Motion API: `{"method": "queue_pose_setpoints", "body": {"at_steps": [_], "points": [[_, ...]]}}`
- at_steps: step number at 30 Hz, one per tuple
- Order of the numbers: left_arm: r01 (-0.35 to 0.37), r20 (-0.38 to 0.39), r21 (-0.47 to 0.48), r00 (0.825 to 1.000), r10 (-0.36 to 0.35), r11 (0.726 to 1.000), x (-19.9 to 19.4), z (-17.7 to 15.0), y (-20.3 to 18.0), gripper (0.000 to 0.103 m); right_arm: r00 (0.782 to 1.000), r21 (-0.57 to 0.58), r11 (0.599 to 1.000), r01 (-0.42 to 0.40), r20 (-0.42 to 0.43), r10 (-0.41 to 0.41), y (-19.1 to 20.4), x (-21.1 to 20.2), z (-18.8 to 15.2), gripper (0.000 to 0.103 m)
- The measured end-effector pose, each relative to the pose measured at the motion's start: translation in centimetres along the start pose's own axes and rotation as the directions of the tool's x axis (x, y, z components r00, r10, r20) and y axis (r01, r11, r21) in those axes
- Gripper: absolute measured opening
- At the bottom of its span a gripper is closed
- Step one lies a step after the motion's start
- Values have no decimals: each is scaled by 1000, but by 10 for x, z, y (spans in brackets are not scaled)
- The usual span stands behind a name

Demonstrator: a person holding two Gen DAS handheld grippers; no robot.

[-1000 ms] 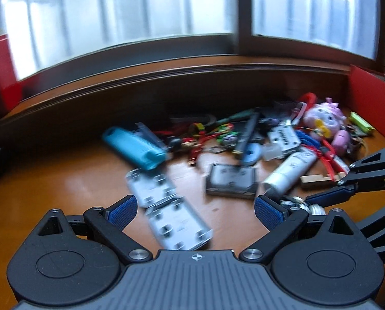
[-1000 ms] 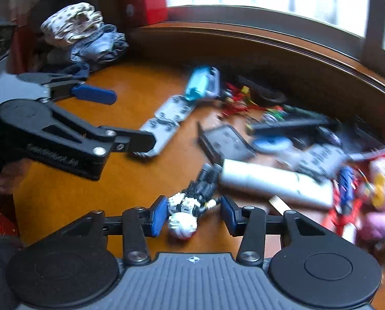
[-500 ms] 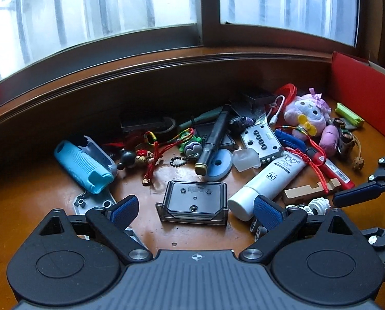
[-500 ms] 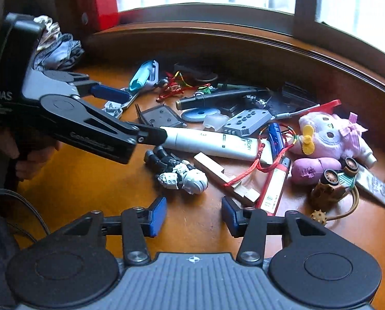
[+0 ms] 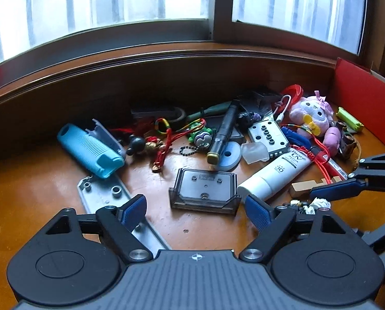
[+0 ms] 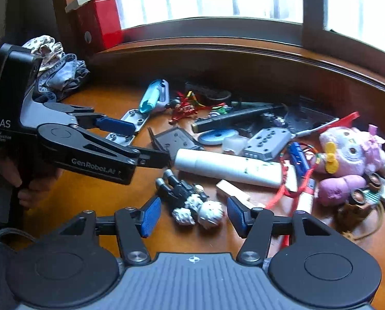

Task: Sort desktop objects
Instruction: 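Close the left gripper on the dark grey translucent case while the right gripper approaches the white robot figurine, then close the right gripper on the white robot figurine while the left gripper lifts the case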

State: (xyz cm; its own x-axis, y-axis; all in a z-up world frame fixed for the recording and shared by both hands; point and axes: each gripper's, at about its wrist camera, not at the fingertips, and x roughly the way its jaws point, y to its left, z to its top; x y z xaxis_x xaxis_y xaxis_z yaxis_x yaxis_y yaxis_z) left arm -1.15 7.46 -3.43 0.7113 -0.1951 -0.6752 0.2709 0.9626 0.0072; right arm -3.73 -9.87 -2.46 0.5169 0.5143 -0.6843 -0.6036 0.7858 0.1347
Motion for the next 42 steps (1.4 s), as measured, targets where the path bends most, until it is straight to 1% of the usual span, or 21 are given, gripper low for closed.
{"method": "queue_pose_setpoints", "body": {"at_steps": [2,5,7,8,9,10,13,14,19,21,22,23,24,25,26,32,39,42], "points": [[-19,-4,18,1000,19,1000,4,1,-4,84,1000,2,1000,-9,1,9,0,3,1,60],[-19,-5,22,1000,19,1000,8,0,-3,81,1000,11,1000,-7,6,7,0,7,0,58],[-21,-4,6,1000,21,1000,8,0,0,70,1000,2,1000,2,7,-2,0,7,0,53],[-23,-3,-5,1000,23,1000,7,0,2,67,1000,-3,1000,6,6,-6,0,6,-1,51],[-27,-3,-11,1000,27,1000,6,0,4,61,1000,-7,1000,10,5,-10,-2,5,-2,51],[-31,-5,-14,1000,31,999,6,0,7,58,1000,-8,1000,16,3,-16,-4,3,-3,51],[-27,-12,-17,1000,27,999,5,1,11,58,999,1,999,40,0,-40,-12,-4,-8,51],[-27,-11,-11,1000,27,1000,5,1,11,59,999,10,999,52,0,-52,-16,-7,-10,51],[-18,-10,22,1000,18,1000,11,5,8,72,995,55,993,101,-7,-101,-27,-15,-16,53],[-13,-7,38,1000,13,999,14,7,7,76,995,68,992,103,-11,-103,-25,-16,-17,57],[-7,-5,44,1000,8,999,16,7,7,76,995,77,992,96,-9,-96,-24,-16,-17,62],[2,-5,48,1000,-1,999,17,8,7,76,996,86,992,88,-8,-87,-23,-16,-16,65],[10,-6,51,1000,-10,999,18,9,7,75,997,89,993,80,-5,-80,-22,-16,-16,66],[17,-5,51,1000,-17,999,19,10,7,68,997,91,993,76,-3,-76,-22,-15,-16,68],[26,-3,48,1000,-26,998,19,10,7,64,997,95,993,76,-3,-76,-21,-14,-16,68],[14,4,42,1000,-14,999,11,7,5,63,997,116,990,78,2,-79,-24,-9,-15,73],[0,22,-56,1000,2,998,-15,-2,17,63,997,108,991,73,8,-74,-23,-7,-14,74],[-6,36,-78,999,9,997,-24,-4,20,63,997,101,992,75,12,-76,-21,-6,-15,75]]}}
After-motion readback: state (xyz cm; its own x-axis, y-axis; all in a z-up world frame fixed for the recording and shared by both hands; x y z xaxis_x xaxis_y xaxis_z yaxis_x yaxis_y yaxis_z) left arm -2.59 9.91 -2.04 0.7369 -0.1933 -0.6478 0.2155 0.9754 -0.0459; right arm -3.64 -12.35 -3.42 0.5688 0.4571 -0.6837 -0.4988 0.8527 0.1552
